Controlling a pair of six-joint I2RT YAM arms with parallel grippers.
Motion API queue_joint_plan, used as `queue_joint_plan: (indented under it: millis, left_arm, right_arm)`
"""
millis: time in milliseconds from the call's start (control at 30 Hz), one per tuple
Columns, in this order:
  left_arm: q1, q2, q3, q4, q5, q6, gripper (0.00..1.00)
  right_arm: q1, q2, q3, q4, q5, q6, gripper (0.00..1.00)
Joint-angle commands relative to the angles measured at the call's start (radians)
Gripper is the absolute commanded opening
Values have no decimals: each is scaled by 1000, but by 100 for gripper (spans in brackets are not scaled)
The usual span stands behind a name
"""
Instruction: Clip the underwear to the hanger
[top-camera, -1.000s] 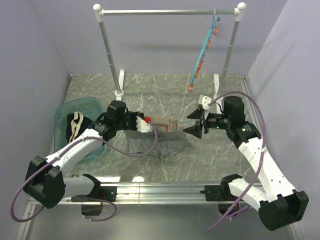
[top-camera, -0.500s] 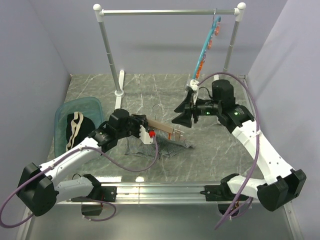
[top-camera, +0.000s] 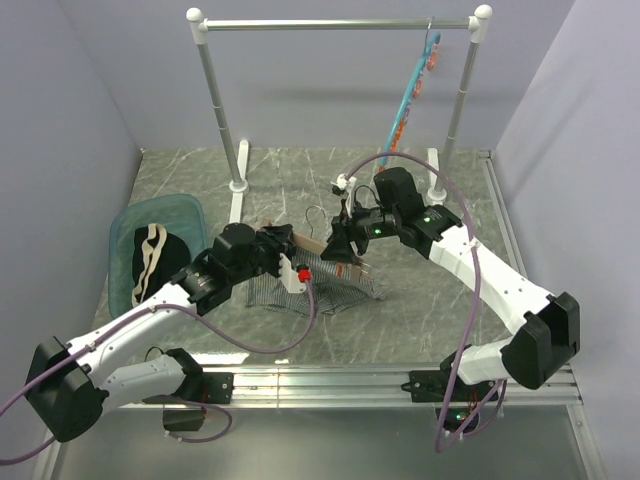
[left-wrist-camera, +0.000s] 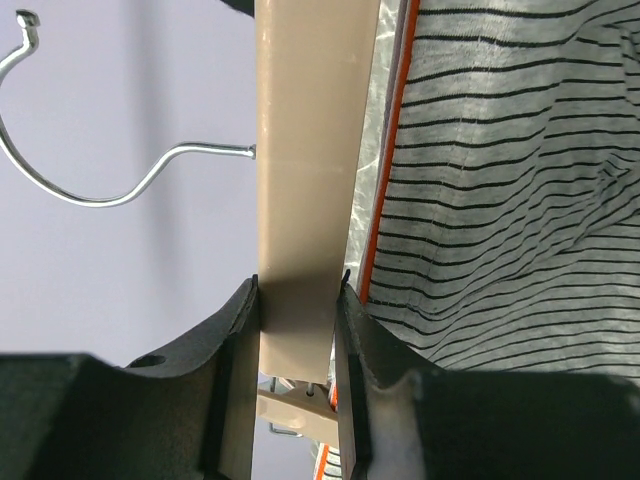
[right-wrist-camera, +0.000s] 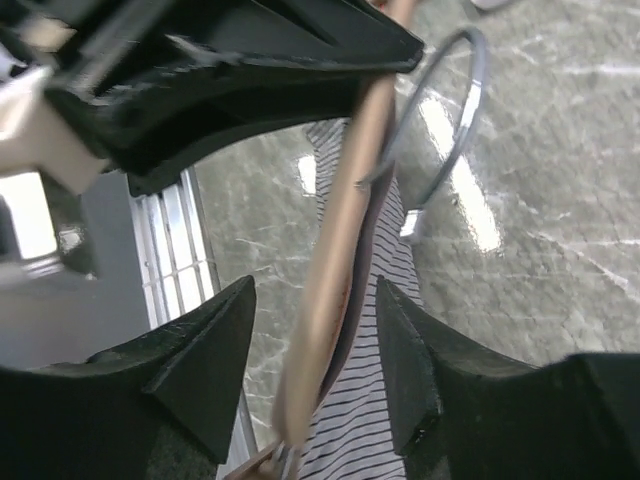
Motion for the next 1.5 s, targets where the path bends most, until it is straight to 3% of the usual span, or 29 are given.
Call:
queue_joint_plan:
  millis: [0,133,233,267,300,400,500,533,600,633,733,833,1000,1300,1467]
  left_arm:
    - [-10,-27,4,55,-27,6,0]
    - [-13,-15,21,47,-48,-34,0]
    - [-14,-5,47,21,-56,-89,0]
    - [-13,-2,55,14,-54,-107,0]
    - [-13,-2,63,1,-54,-127,0]
    - [-13,-1,93,-41,-50,-192,0]
    - [-13,-7,133,-98,-19,-298,20]
    - [-13,-5,174,-124,-2,-372,36]
    - [-1,-8,221,-175,27,-465,46]
    - [12,-12,271,-193,106,-555,50]
    - [157,-33,354,-206,281,-795,63]
    - [299,-39,409,-209,439,-1006,66]
    - [426,-70,391,-149,565,-1221,70]
    - [441,-64,411,-127,590,-1188,74]
    - [483,30,533,-288,736,-1131,74]
  right_arm:
    - [13,9,42,5,13,-19,56]
    - [28,28,50,-16,-11,-59,37]
    - [28,22,48,-21,-24,-96,15]
    - [28,19,50,-25,-22,-111,2]
    - [27,20,57,-31,-24,-120,0]
    - [27,22,77,-50,-45,-146,0]
    - [24,14,85,-58,-54,-169,0]
    - [22,14,86,-61,-58,-189,0]
    - [16,9,83,-68,-61,-197,0]
    - [11,5,80,-64,-74,-197,0]
    - [-15,-11,63,-39,-90,-201,0]
    - [-41,-38,51,-18,-107,-208,0]
    - [-48,-55,53,-25,-133,-249,0]
    - [-49,-55,56,-25,-157,-267,0]
    - [-50,-72,45,-47,-177,-349,0]
